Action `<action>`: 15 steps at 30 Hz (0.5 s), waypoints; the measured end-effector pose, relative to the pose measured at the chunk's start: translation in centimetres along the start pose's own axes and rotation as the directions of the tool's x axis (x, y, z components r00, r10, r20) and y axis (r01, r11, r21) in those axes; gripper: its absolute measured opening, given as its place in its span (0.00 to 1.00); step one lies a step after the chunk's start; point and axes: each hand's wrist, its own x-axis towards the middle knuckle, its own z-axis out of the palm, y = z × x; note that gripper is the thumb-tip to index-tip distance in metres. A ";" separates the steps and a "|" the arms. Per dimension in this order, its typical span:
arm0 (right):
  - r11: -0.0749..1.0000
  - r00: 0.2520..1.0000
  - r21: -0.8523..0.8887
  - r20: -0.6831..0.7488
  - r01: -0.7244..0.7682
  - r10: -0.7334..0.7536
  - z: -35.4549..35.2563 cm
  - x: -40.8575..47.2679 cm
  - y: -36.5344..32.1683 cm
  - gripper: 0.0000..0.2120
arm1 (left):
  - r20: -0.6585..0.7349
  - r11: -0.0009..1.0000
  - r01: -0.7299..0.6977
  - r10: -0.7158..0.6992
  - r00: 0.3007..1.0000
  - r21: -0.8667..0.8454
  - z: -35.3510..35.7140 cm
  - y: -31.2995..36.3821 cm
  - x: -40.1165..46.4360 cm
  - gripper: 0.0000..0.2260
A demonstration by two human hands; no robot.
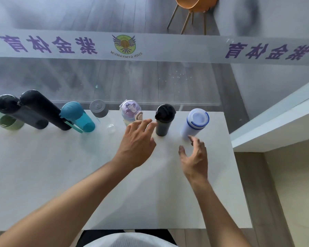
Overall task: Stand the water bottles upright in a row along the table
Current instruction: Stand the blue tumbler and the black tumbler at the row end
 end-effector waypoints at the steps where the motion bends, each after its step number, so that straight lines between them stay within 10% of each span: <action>1: 0.999 0.999 -0.007 0.018 0.034 -0.034 0.3 -0.8 -0.9 0.23 | -0.011 1.000 0.017 -0.017 1.000 -0.003 -0.4 -0.2 -1.0 0.21; 15: 0.905 0.829 0.114 0.367 0.410 -0.422 8.9 -7.4 -15.2 0.20 | -0.093 0.889 0.456 -0.458 0.884 -0.046 -5.6 -8.5 -14.7 0.16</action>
